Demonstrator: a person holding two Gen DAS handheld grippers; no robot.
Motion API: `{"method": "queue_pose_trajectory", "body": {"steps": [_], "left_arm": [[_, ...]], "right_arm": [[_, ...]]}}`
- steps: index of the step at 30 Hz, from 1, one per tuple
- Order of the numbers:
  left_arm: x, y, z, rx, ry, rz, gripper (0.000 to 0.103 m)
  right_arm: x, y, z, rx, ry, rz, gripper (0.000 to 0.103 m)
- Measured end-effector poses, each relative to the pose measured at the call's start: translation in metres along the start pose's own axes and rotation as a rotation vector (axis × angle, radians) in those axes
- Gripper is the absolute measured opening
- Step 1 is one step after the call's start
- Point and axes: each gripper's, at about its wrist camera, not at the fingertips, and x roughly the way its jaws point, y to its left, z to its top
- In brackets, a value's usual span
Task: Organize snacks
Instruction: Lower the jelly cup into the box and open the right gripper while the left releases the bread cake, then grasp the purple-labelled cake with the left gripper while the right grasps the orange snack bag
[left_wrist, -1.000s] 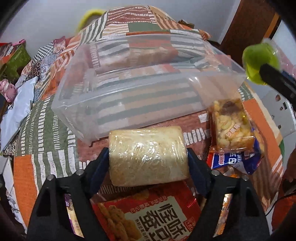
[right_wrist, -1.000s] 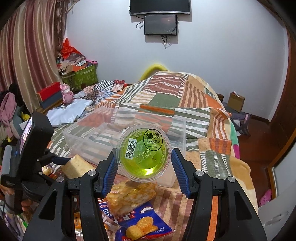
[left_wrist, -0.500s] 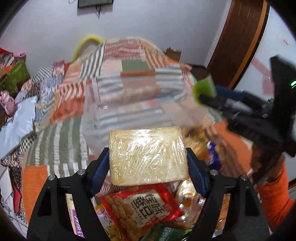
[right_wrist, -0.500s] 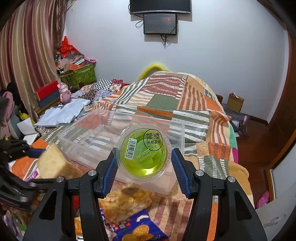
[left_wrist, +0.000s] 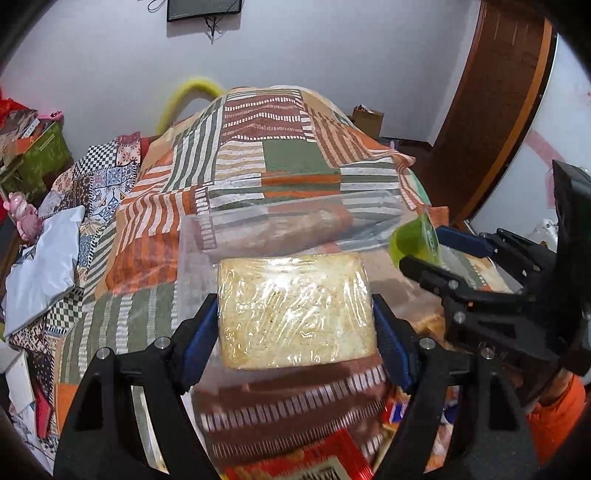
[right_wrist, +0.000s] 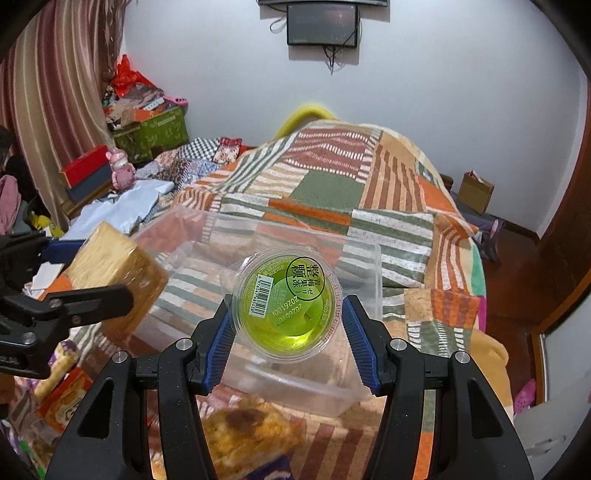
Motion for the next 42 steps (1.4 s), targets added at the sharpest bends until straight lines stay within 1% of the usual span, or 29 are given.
{"method": "queue_pose_trajectory", "body": {"steps": [3, 10, 15, 18, 21, 24, 27, 30, 34, 37, 40, 42], "left_arm": [[0.010, 0.002, 0.008, 0.003, 0.001, 0.006, 0.078], [0.040, 0.011, 0.013, -0.022, 0.058, 0.011, 0.077], [0.057, 0.016, 0.010, -0.041, 0.098, 0.001, 0.078], [0.064, 0.021, 0.008, -0.081, 0.132, -0.027, 0.078], [0.064, 0.018, 0.005, -0.056, 0.122, 0.004, 0.078], [0.063, 0.016, 0.003, -0.043, 0.128, 0.005, 0.078], [0.050, 0.016, 0.002, -0.044, 0.098, -0.005, 0.078], [0.031, 0.016, 0.002, -0.045, 0.067, -0.015, 0.078], [0.001, 0.017, -0.002, -0.039, 0.027, -0.002, 0.079], [-0.025, 0.021, -0.013, -0.036, -0.002, 0.010, 0.081], [-0.045, 0.025, -0.025, -0.032, -0.019, 0.019, 0.082], [-0.061, 0.028, -0.039, -0.019, -0.032, 0.033, 0.082]], "right_arm": [[0.010, 0.001, 0.001, -0.011, 0.024, -0.003, 0.054], [0.027, 0.005, -0.002, -0.023, 0.067, 0.019, 0.054], [0.028, 0.006, 0.000, -0.020, 0.074, 0.049, 0.054], [0.027, 0.011, -0.001, -0.047, 0.066, 0.033, 0.054], [0.024, 0.016, -0.002, -0.075, 0.057, 0.011, 0.054], [0.020, 0.015, -0.001, -0.074, 0.049, 0.016, 0.054], [0.013, 0.012, 0.000, -0.046, 0.045, 0.043, 0.054], [0.002, 0.011, -0.001, -0.038, 0.027, 0.042, 0.055], [-0.020, 0.013, -0.004, -0.029, -0.009, 0.042, 0.059], [-0.040, 0.016, -0.008, -0.038, -0.043, 0.031, 0.061], [-0.060, 0.021, -0.015, -0.036, -0.071, 0.039, 0.064], [-0.074, 0.027, -0.023, -0.044, -0.090, 0.038, 0.066]]}}
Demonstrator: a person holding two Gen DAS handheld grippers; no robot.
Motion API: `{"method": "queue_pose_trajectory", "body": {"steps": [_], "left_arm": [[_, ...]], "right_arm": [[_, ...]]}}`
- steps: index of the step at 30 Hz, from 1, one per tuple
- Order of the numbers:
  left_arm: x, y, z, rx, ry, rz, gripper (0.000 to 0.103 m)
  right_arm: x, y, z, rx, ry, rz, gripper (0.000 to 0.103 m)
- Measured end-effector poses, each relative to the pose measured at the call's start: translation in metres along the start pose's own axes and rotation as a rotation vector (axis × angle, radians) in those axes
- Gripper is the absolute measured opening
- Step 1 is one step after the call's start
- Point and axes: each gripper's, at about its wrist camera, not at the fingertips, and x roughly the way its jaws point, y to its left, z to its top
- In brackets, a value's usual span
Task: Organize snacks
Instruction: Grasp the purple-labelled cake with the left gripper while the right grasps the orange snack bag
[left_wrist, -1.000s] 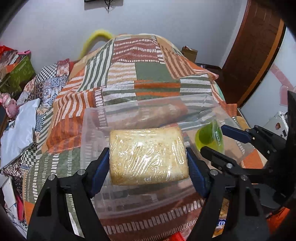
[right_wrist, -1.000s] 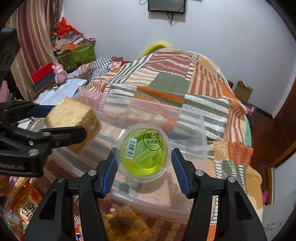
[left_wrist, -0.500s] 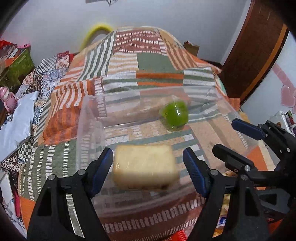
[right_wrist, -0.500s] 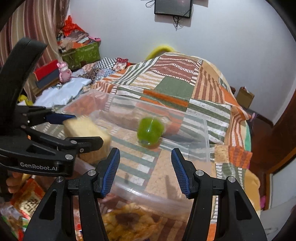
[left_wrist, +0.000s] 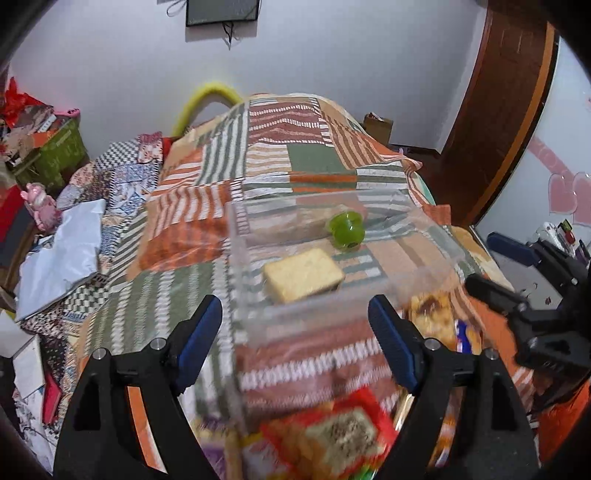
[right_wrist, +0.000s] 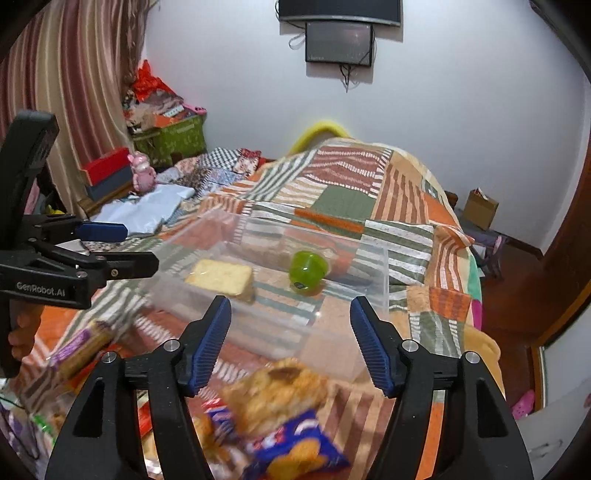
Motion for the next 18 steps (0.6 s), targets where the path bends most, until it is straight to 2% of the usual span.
{"method": "queue_pose_trajectory", "body": {"steps": [6, 10, 18], "left_arm": [[-0.031, 0.006, -0.042, 0.045, -0.020, 0.057, 0.082], [-0.040, 0.010, -0.074, 0.070, -0.030, 0.104, 0.090], [-0.040, 0.040, -0.133, -0.021, 0.044, 0.085, 0.090]], "right_arm": [[-0.027, 0.023, -0.023, -0.023, -0.027, -0.004, 0.072], [-0.034, 0.034, -0.044, -0.013, -0.009, 0.010, 0.073], [-0.035, 0.047, -0.095, 0.036, 0.077, 0.015, 0.073]]}}
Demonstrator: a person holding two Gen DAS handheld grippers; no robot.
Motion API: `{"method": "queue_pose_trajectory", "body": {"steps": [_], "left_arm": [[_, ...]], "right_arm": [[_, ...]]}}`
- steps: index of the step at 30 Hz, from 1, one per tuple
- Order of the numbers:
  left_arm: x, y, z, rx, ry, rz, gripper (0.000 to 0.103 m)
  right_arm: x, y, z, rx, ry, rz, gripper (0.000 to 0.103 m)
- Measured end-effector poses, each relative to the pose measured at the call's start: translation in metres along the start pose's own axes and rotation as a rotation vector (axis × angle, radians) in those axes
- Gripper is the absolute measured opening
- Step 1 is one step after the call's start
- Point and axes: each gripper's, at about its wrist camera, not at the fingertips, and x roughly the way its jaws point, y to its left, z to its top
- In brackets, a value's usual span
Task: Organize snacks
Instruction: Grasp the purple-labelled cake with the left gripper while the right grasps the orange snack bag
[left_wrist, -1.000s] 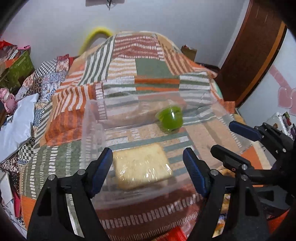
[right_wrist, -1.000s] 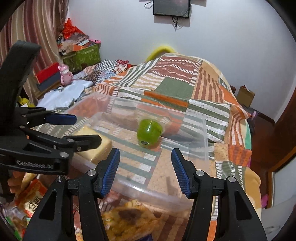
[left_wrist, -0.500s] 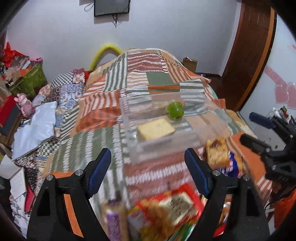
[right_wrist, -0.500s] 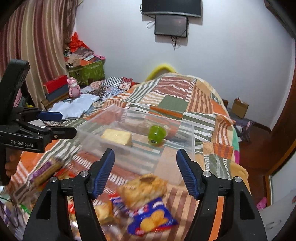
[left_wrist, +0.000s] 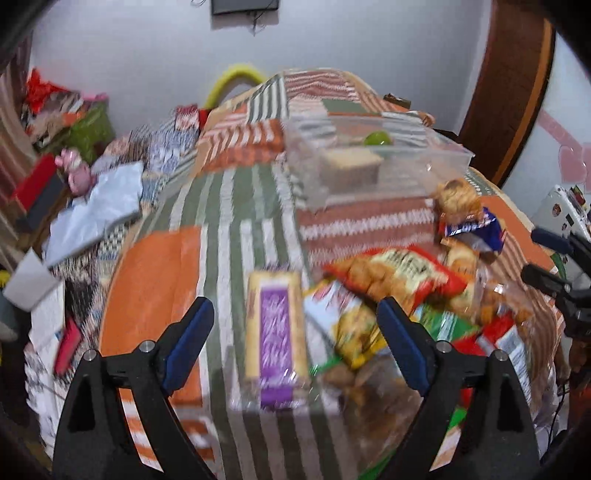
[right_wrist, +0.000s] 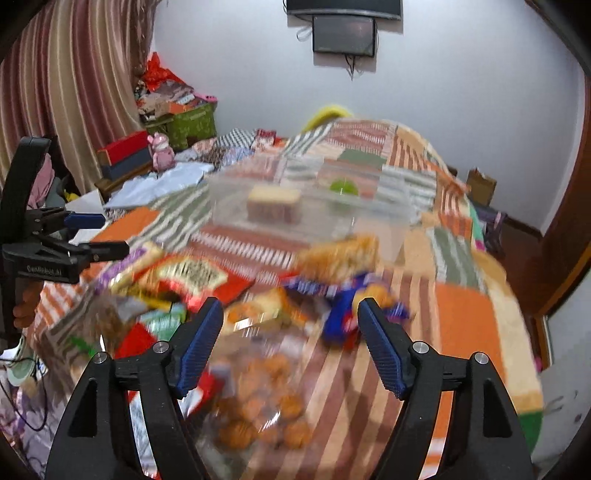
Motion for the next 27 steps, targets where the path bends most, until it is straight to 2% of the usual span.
{"method": "queue_pose_trajectory", "body": {"steps": [8, 16, 19, 20, 21, 23, 24, 26, 27], "left_arm": [[0.014, 0.024, -0.030, -0.075, 0.052, 0.000, 0.090], [0.033, 0.027, -0.031, -0.092, 0.062, -0.019, 0.090], [0.038, 0.030, -0.028, -0.119, 0.059, -0.058, 0.081], [0.040, 0.030, -0.027, -0.124, 0.064, -0.057, 0.073], [0.044, 0.030, -0.026, -0.126, 0.074, -0.048, 0.066], [0.051, 0.032, -0.024, -0.133, 0.081, -0.039, 0.062], [0.053, 0.032, -0.024, -0.132, 0.078, -0.035, 0.058], [0.053, 0.029, -0.024, -0.120, 0.069, -0.015, 0.048], [0.053, 0.028, -0.024, -0.107, 0.064, -0.001, 0.046]], "right_arm": [[0.006, 0.006, -0.036, 0.003, 0.079, -0.016, 0.073], [0.012, -0.010, -0.039, 0.054, 0.098, 0.005, 0.072], [0.018, -0.009, -0.039, 0.047, 0.100, 0.029, 0.072], [0.020, -0.009, -0.040, 0.050, 0.105, 0.043, 0.071], [0.022, -0.009, -0.040, 0.055, 0.110, 0.060, 0.069], [0.026, -0.009, -0.041, 0.066, 0.112, 0.087, 0.064], [0.026, -0.010, -0.041, 0.073, 0.107, 0.090, 0.060], [0.025, -0.011, -0.041, 0.082, 0.102, 0.090, 0.058], [0.024, -0.012, -0.042, 0.086, 0.099, 0.087, 0.056]]}}
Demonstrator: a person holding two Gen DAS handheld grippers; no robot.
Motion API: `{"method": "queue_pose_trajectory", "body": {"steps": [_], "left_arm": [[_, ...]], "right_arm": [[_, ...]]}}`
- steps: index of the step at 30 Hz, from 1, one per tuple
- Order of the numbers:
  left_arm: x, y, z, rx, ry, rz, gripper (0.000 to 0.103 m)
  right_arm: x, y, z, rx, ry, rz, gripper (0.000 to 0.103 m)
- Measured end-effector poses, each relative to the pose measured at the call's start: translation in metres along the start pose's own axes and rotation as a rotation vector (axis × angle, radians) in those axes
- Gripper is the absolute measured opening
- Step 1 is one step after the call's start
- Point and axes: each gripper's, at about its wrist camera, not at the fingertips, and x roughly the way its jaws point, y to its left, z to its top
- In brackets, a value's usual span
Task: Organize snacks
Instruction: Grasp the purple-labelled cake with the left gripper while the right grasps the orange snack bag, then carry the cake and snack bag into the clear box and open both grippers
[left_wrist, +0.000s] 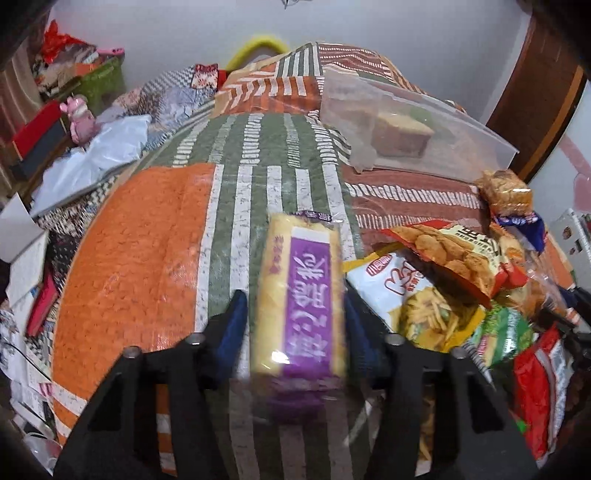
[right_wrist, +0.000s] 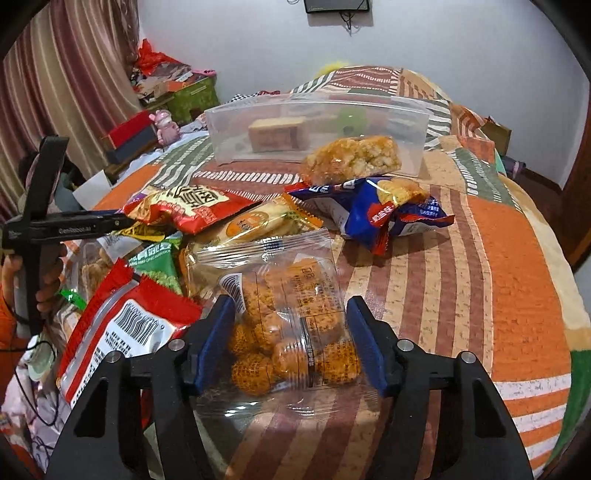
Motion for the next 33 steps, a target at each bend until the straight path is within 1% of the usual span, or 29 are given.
{"method": "queue_pose_trajectory", "body": {"steps": [3, 6, 13, 18, 26, 33], "left_arm": [[-0.002, 0.000, -0.002, 0.006, -0.012, 0.004, 0.046], [-0.007, 0.001, -0.003, -0.005, -0.016, -0.009, 0.045], [-0.035, -0.003, -0.006, 0.007, -0.076, -0.020, 0.044], [-0.059, -0.013, 0.002, 0.022, -0.136, -0.035, 0.044], [-0.090, -0.036, 0.025, 0.054, -0.232, -0.090, 0.044], [-0.095, -0.061, 0.053, 0.084, -0.281, -0.120, 0.044]], "right_arm": [[-0.003, 0.000, -0.001, 0.005, -0.010, -0.002, 0.050], [-0.010, 0.002, -0.002, 0.002, -0.024, -0.006, 0.045], [-0.021, 0.002, 0.000, 0.003, -0.055, -0.021, 0.042], [-0.036, 0.002, 0.005, 0.010, -0.100, -0.020, 0.041], [-0.058, -0.005, 0.035, 0.041, -0.207, -0.039, 0.041], [-0.063, -0.018, 0.072, 0.059, -0.288, -0.058, 0.041]]}}
